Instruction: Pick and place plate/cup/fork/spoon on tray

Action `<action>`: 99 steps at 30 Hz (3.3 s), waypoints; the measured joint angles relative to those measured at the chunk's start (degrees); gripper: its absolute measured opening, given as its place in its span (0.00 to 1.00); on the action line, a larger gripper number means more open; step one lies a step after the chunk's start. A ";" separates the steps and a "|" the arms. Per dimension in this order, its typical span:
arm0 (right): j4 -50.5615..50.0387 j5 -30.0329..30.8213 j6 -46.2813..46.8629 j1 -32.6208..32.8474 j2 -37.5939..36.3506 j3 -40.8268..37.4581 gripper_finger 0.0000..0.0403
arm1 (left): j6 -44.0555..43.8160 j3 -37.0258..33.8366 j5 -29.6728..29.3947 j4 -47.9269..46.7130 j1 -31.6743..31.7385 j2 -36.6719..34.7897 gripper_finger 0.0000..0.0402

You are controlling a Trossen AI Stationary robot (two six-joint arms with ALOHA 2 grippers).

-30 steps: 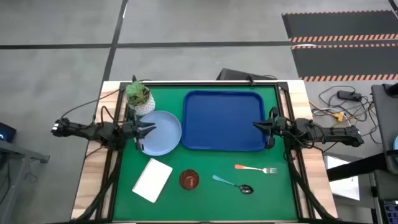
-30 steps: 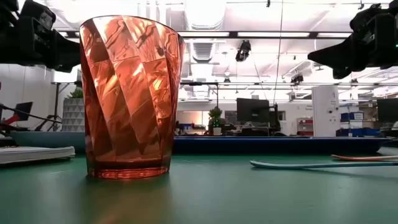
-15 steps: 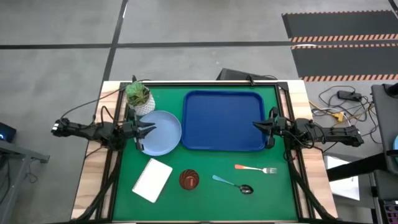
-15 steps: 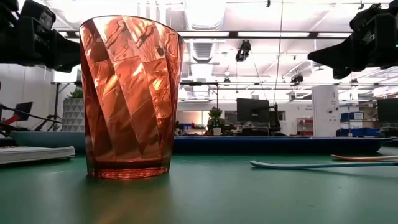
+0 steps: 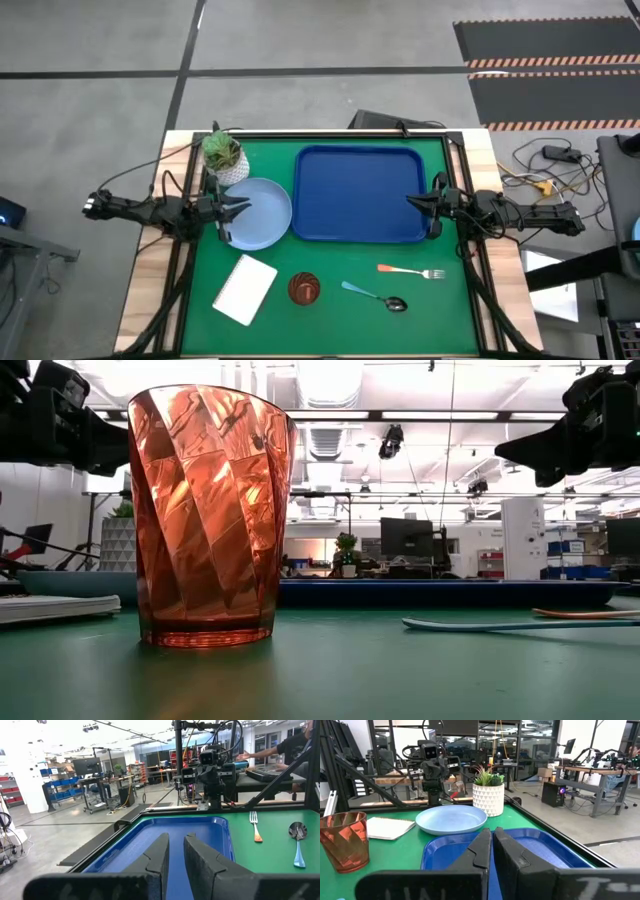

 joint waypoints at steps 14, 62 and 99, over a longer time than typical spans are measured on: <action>0.01 0.01 0.00 0.00 0.00 0.00 0.02 | 0.00 0.00 0.00 -0.01 -0.01 0.00 0.10; 0.01 -0.01 0.00 0.01 0.00 0.00 0.02 | 0.00 0.01 0.00 -0.01 0.00 0.01 0.10; -0.01 -0.01 27.47 -0.01 0.00 0.00 0.02 | -0.02 0.01 0.35 7.63 -0.01 0.42 0.10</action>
